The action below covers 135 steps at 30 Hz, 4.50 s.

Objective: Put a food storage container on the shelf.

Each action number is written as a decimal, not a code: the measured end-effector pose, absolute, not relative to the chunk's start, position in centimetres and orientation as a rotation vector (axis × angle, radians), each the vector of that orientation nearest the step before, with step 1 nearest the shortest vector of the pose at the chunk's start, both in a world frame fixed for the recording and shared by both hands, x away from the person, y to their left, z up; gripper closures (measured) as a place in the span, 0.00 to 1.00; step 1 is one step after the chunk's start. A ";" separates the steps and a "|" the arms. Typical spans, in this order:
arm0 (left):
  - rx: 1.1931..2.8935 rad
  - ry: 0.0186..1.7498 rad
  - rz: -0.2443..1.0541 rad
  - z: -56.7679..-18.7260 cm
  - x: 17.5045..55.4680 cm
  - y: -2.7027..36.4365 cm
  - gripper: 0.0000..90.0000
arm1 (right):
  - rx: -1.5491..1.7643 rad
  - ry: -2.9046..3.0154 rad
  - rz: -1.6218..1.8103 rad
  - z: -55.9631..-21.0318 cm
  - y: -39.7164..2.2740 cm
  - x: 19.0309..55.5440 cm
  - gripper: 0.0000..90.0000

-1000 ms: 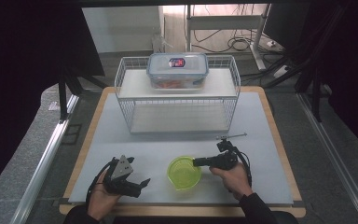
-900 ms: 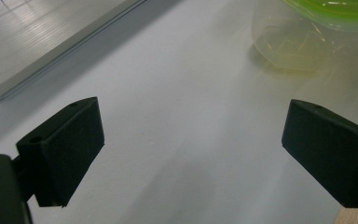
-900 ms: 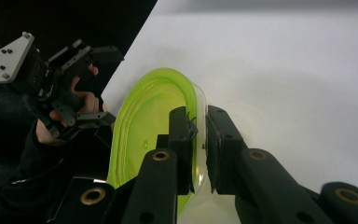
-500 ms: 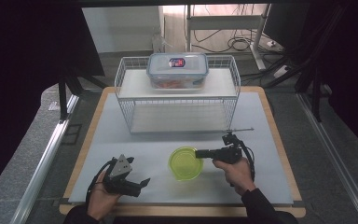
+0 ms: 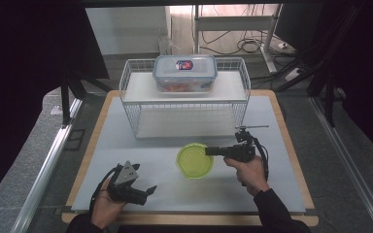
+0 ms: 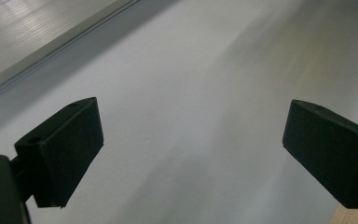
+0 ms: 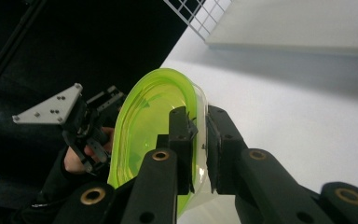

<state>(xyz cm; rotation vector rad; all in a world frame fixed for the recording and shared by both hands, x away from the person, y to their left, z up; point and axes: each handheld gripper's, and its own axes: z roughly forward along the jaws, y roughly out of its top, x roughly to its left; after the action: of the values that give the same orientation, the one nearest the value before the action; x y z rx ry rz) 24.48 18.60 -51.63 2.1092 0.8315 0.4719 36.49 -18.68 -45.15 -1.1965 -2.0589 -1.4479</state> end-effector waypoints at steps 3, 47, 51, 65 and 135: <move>2.121 0.825 0.472 -51.7 24.5 18.5 0.06 | -1.190 -2.065 -1.457 -44.6 -18.6 36.7 0.91; 2.167 0.764 0.455 -51.9 24.4 17.8 0.07 | -1.163 -2.045 -1.601 -34.0 -18.2 40.5 0.91; 2.170 0.761 0.457 -51.9 24.3 17.8 0.07 | -1.159 -2.043 -1.605 -33.3 -18.0 40.7 0.91; 2.154 0.765 0.425 -52.0 24.4 17.9 0.06 | -1.157 -1.982 -1.661 -29.6 -17.6 42.5 0.91; 2.097 0.772 0.312 -52.0 24.7 18.5 0.06 | -1.718 -1.823 -1.779 -25.6 -12.0 52.9 0.80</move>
<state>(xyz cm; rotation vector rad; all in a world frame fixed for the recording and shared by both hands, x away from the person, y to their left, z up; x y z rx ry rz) 24.66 18.48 -52.03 2.0968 0.7722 0.3117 52.86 -12.01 -25.61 -1.7184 -1.8229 -1.7795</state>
